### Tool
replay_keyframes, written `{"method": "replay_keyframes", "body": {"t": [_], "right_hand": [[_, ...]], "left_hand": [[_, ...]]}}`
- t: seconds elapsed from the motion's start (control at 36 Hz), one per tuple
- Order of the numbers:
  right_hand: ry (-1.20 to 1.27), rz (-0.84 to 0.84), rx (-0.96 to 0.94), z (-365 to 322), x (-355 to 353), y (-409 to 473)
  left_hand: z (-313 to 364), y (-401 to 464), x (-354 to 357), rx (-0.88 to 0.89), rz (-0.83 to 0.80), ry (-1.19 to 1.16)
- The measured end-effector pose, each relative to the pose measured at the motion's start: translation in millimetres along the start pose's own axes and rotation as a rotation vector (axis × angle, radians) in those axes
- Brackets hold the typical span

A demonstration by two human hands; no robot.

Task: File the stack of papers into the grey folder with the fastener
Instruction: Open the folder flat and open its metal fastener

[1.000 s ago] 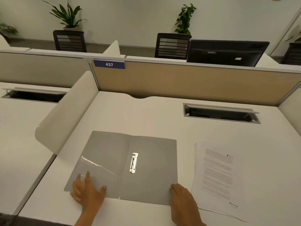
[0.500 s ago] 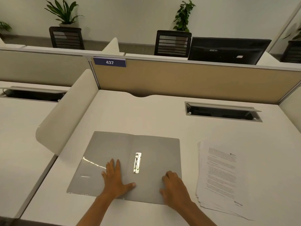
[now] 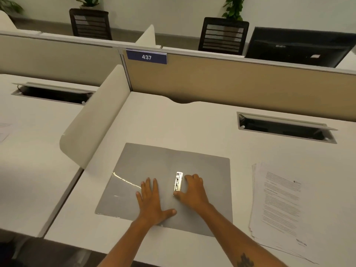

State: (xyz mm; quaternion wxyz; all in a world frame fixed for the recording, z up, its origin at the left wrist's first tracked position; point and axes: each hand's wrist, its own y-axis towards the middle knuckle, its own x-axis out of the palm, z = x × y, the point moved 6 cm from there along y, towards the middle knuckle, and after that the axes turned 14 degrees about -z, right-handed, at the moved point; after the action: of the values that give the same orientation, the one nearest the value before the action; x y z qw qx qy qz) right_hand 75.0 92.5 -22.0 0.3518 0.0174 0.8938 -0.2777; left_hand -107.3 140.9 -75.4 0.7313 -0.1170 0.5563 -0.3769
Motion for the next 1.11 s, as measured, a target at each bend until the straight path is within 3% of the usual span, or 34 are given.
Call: {"method": "replay_keyframes", "body": {"t": [0.53, 0.69, 1.11], "right_hand": [[0.055, 0.018, 0.119, -8, 0, 9], [-0.016, 0.004, 0.124, -16, -1, 7], [0.099, -0.063, 0.093, -22, -2, 6]], "left_hand": [[-6, 4, 5, 0.012, 0.016, -0.006], [-6, 4, 5, 0.014, 0.011, -0.007], [-6, 3, 5, -0.003, 0.002, 0.016]]}}
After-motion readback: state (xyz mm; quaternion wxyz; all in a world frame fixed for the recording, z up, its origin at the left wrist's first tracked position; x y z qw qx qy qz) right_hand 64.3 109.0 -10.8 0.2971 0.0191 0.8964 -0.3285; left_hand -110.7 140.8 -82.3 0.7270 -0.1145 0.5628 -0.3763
